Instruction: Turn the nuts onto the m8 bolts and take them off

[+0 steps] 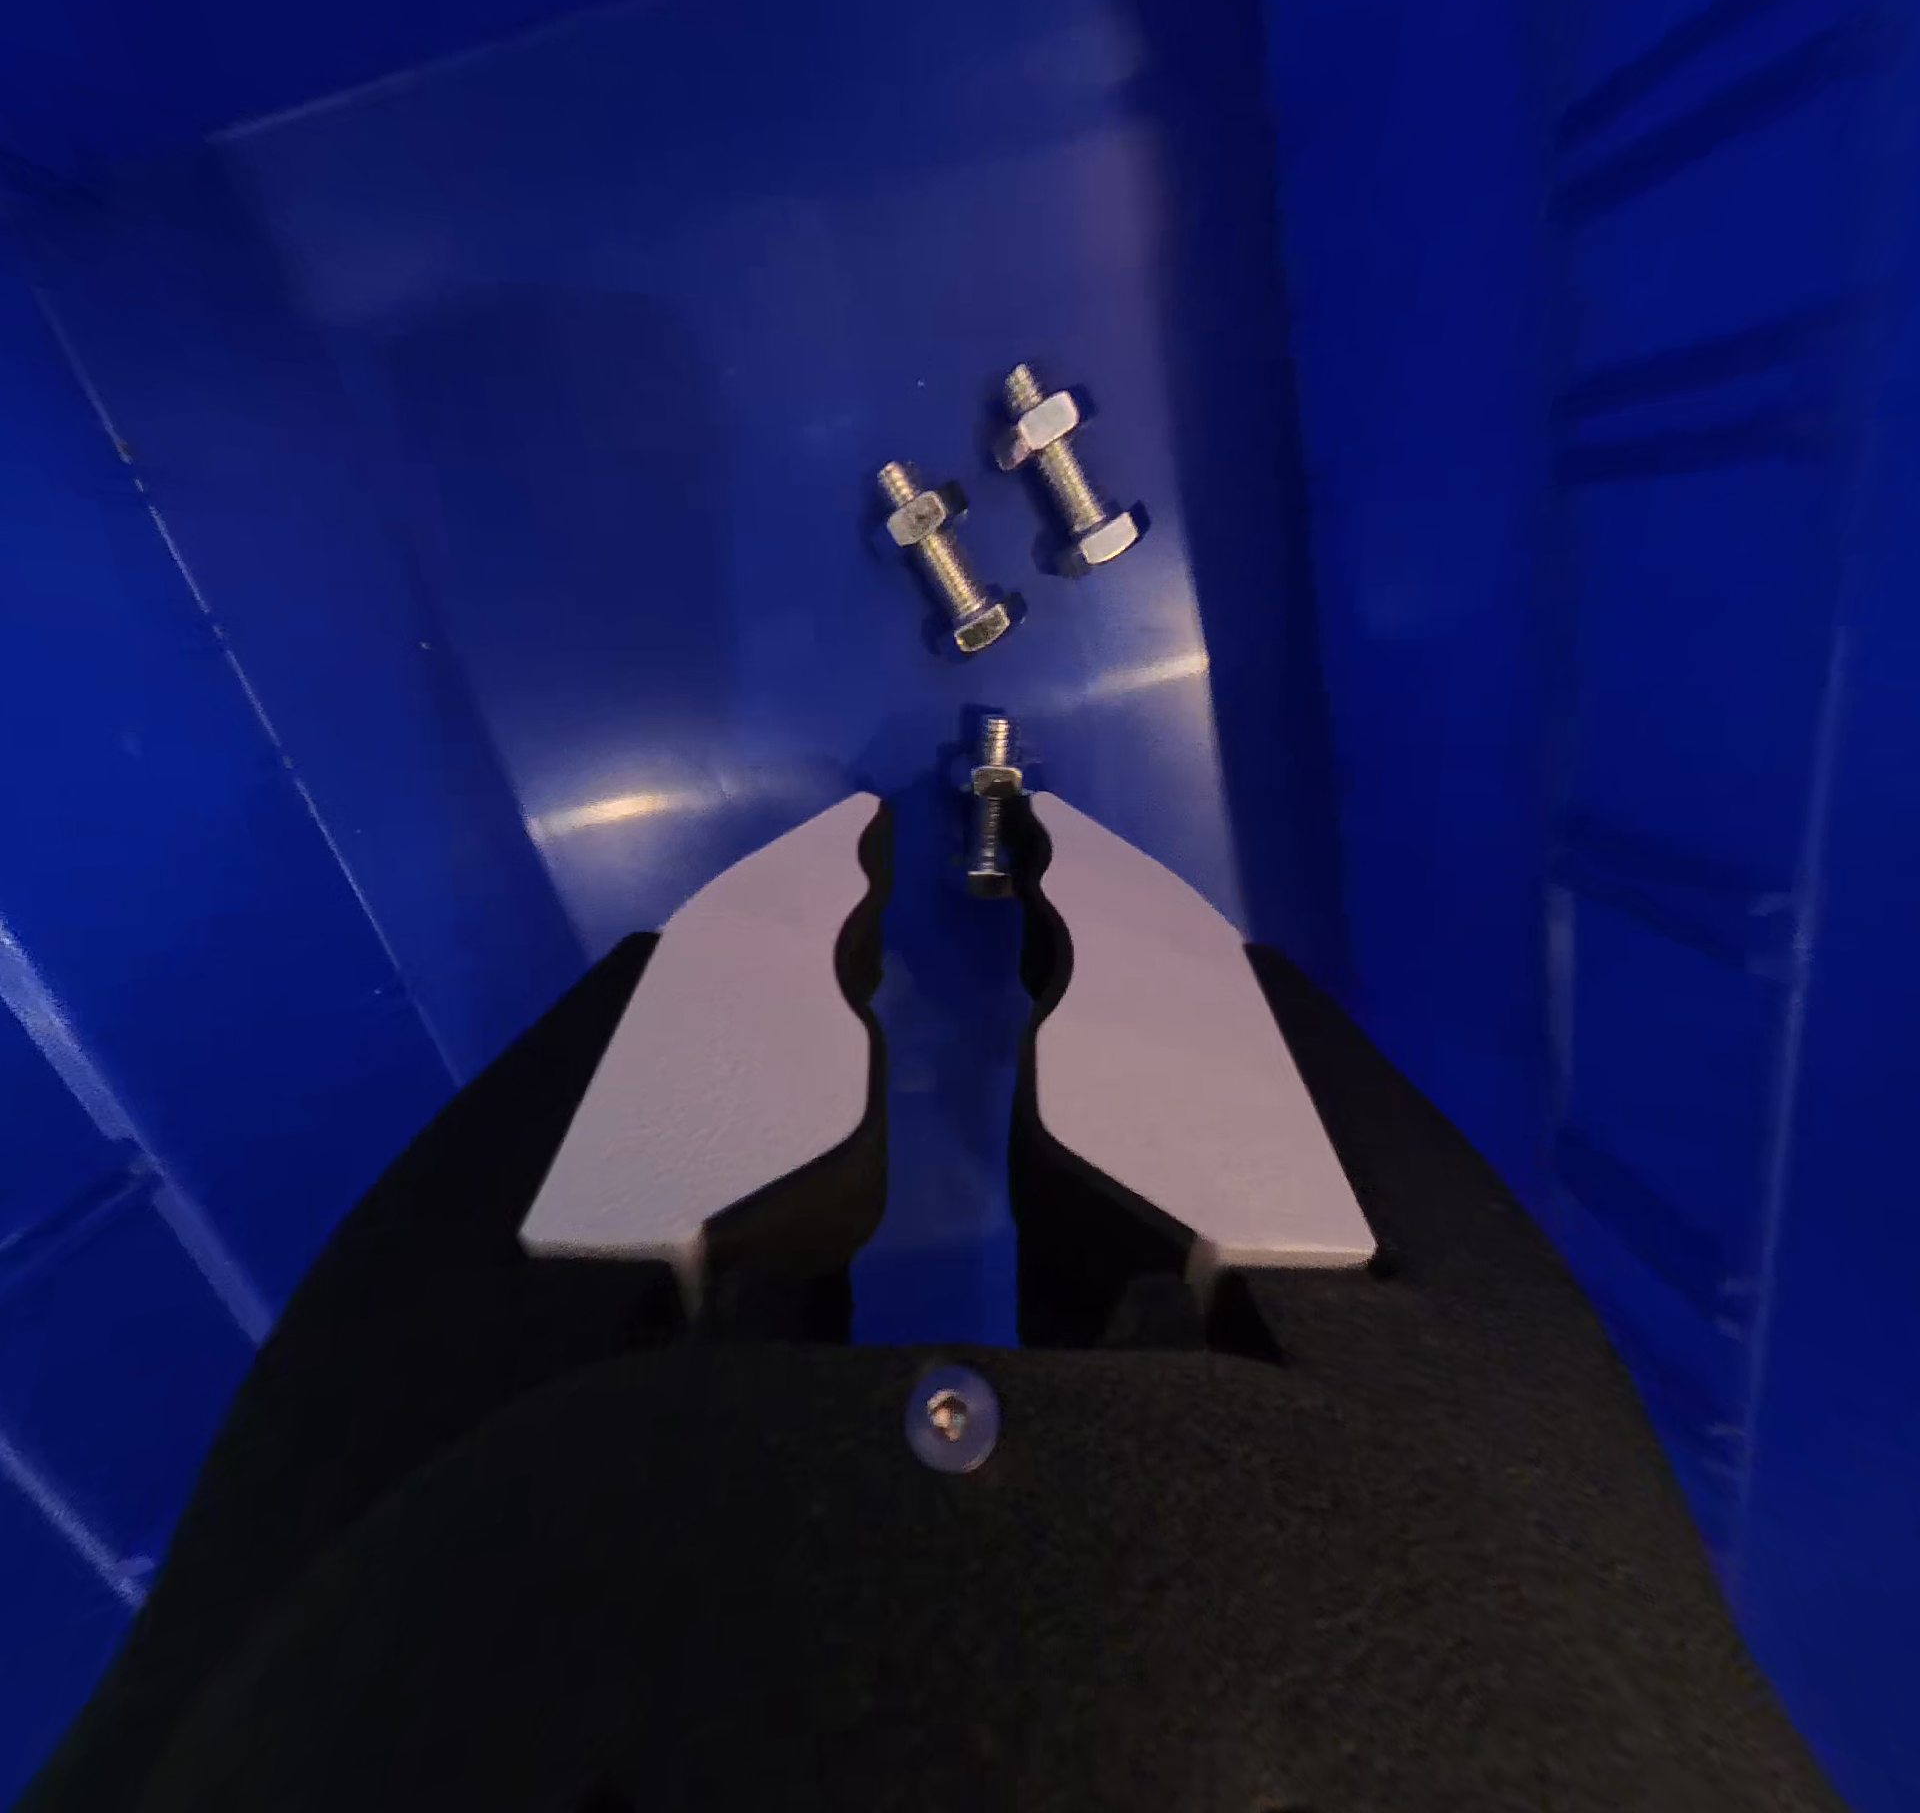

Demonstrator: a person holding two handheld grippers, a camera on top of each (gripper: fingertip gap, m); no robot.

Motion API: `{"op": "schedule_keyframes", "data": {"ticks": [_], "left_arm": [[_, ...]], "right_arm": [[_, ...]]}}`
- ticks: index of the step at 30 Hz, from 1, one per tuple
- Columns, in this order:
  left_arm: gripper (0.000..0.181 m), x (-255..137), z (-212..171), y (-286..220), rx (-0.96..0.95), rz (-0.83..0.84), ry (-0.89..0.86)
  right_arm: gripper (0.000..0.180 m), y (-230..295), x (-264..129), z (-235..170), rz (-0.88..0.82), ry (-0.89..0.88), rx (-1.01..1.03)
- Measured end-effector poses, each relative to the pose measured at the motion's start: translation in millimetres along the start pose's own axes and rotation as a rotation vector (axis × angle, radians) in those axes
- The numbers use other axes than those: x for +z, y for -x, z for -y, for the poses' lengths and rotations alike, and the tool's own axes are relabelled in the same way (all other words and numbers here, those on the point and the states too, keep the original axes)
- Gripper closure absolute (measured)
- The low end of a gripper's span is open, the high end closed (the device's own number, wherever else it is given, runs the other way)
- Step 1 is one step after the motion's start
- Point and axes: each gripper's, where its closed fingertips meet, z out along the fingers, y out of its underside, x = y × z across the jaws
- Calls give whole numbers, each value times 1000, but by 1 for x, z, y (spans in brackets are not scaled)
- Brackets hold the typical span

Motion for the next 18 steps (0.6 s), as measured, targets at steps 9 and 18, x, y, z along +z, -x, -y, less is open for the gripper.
{"op": "schedule_keyframes", "data": {"ticks": [9,18], "left_arm": [[173,-21,-2,28,14,80,-81],[173,-222,72,-45,192,-200,-836]], "right_arm": [[145,-7,-2,-7,-1,5,23],[146,-2,0,1,60,-53,65]]}}
